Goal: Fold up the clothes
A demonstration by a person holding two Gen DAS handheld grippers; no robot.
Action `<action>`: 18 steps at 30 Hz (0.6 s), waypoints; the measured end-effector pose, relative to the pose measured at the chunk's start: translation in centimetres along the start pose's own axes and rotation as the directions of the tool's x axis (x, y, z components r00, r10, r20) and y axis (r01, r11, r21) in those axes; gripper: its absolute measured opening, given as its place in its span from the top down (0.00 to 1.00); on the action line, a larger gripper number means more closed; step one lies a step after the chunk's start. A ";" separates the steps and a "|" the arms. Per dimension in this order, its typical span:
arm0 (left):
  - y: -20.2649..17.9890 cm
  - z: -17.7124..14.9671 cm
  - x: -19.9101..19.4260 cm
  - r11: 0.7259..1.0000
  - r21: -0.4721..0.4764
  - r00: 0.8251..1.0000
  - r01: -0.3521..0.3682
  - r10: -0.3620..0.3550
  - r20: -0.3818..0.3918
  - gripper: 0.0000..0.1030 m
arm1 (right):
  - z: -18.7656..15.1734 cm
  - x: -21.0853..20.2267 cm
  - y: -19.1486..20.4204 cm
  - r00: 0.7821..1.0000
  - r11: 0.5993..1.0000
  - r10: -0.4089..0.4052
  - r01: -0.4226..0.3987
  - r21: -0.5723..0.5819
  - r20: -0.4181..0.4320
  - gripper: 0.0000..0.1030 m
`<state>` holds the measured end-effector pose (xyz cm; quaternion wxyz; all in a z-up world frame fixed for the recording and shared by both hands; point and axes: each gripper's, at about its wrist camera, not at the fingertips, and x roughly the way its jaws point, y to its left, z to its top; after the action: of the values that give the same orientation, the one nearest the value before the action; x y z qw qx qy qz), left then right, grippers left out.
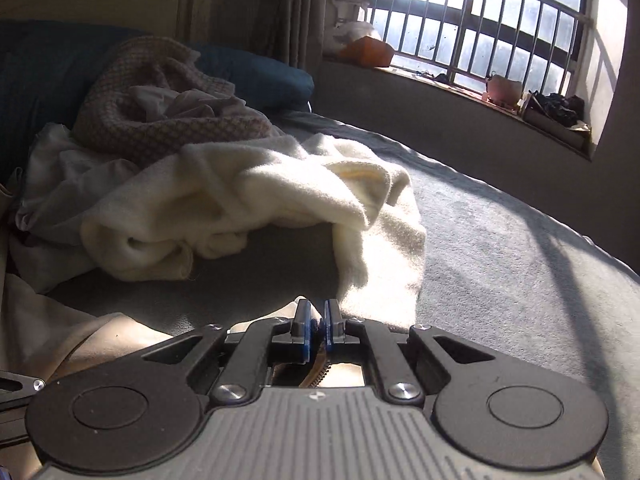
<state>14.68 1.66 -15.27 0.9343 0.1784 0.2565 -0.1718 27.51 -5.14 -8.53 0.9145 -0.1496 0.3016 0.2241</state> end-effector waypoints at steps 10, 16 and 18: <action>-1.4 -1.1 2.9 0.998 0.060 0.999 0.010 -0.007 -0.038 0.75 | -1.3 -2.0 -3.3 0.989 0.956 0.125 -0.142 0.257 0.080 0.91; -1.1 -1.3 2.7 0.999 0.020 0.999 0.032 -0.032 -0.038 0.75 | -6.8 -2.0 -8.8 0.947 0.722 0.321 -0.267 0.639 0.033 0.80; -1.1 -1.3 2.7 0.999 0.018 0.999 0.033 -0.033 -0.039 0.75 | -8.9 -1.1 -8.7 0.936 0.711 0.348 -0.229 0.665 -0.049 0.80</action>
<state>15.86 0.63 -18.01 0.9245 0.1863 0.2756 -0.1862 26.82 -16.56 -13.52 0.8331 0.2070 0.4573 0.2325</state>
